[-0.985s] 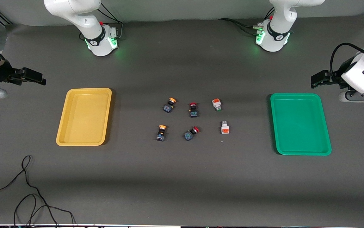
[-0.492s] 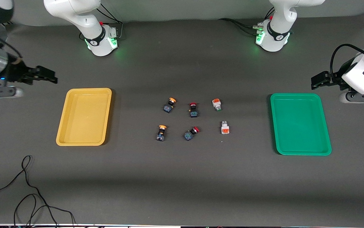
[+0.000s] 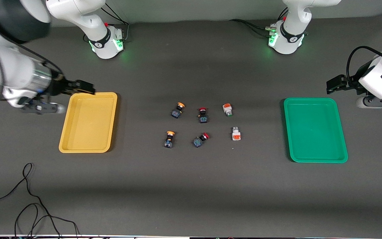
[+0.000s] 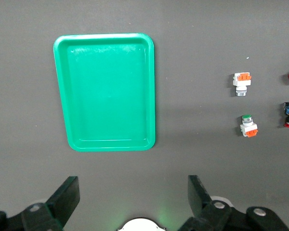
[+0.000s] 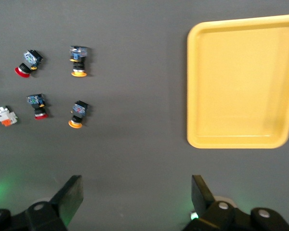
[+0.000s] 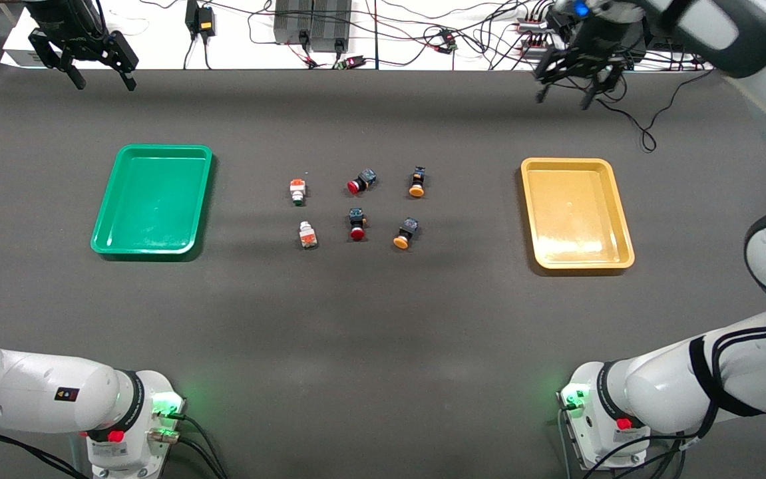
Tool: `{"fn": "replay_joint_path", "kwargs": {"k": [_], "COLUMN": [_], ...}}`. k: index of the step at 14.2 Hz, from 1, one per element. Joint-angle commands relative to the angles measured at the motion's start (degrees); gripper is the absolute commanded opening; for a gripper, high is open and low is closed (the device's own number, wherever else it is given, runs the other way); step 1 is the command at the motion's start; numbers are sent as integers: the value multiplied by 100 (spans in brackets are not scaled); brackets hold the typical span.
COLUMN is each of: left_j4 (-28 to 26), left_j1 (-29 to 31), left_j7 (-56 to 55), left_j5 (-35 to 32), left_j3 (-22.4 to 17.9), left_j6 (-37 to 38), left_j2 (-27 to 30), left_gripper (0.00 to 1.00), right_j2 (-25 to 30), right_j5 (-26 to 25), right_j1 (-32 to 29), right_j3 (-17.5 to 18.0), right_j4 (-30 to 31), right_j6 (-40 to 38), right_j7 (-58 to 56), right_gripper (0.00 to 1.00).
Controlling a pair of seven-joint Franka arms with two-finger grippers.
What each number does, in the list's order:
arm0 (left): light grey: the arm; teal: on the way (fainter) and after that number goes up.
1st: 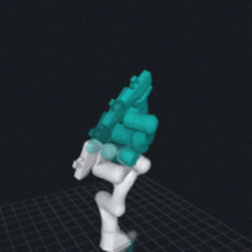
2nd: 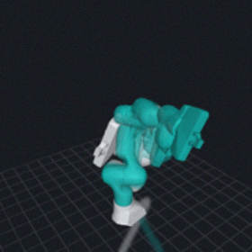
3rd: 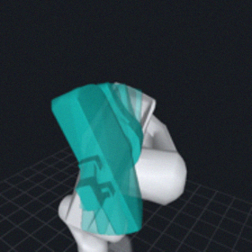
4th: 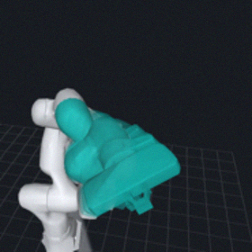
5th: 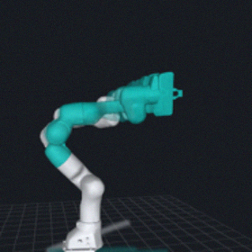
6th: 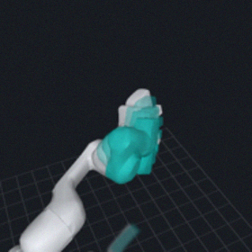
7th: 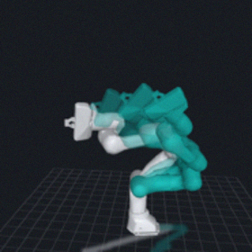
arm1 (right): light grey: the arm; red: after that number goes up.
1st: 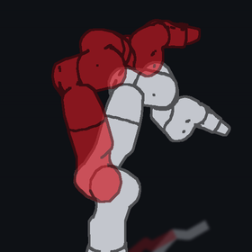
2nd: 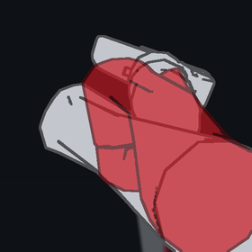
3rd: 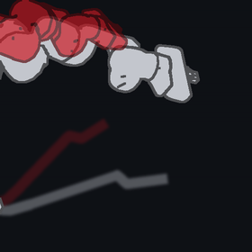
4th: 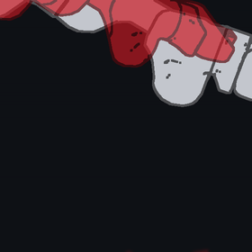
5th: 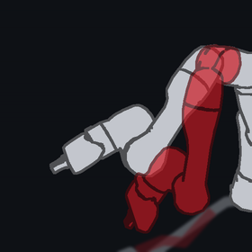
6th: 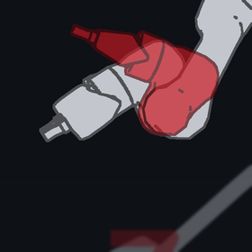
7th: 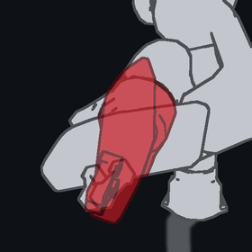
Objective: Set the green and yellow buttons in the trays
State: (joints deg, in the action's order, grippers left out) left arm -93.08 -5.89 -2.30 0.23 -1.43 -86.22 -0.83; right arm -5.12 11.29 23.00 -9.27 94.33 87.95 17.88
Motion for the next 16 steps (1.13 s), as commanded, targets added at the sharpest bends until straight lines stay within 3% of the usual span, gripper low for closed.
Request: {"fn": "replay_joint_path", "kwargs": {"k": [1, 4, 9, 11, 13, 16], "left_j4": [1, -420, -1922, -2371, -2723, -2760], "left_j1": [-131, -131, -131, -158, -437, -1096], "left_j7": [-43, -375, -1806, -2605, -3291, -4426], "left_j5": [-5, 4, 91, 135, 144, 66], "left_j3": [-16, 440, 1687, 2127, 2278, 2278], "left_j6": [-105, -350, -1755, -2387, -2950, -3488], "left_j2": [12, 82, 399, 338, 303, -40], "left_gripper": [100, 100, 100, 100, 100, 100], "right_j2": [-339, -963, -1859, -2097, -2369, -2914], "right_j5": [66, 75, 136, 477, 724, 970], "right_j1": [642, 1038, 1417, 1470, 1488, 1488], "right_j3": [-48, -48, -39, -48, -48, -39], "right_j4": [243, 244, 244, 244, 235, 174], "right_j6": [633, 1222, 2330, 2603, 3007, 3631], "right_j7": [549, 733, 1156, 1156, 1165, 1165], "right_gripper": [100, 100, 100, 100, 100, 100]}}
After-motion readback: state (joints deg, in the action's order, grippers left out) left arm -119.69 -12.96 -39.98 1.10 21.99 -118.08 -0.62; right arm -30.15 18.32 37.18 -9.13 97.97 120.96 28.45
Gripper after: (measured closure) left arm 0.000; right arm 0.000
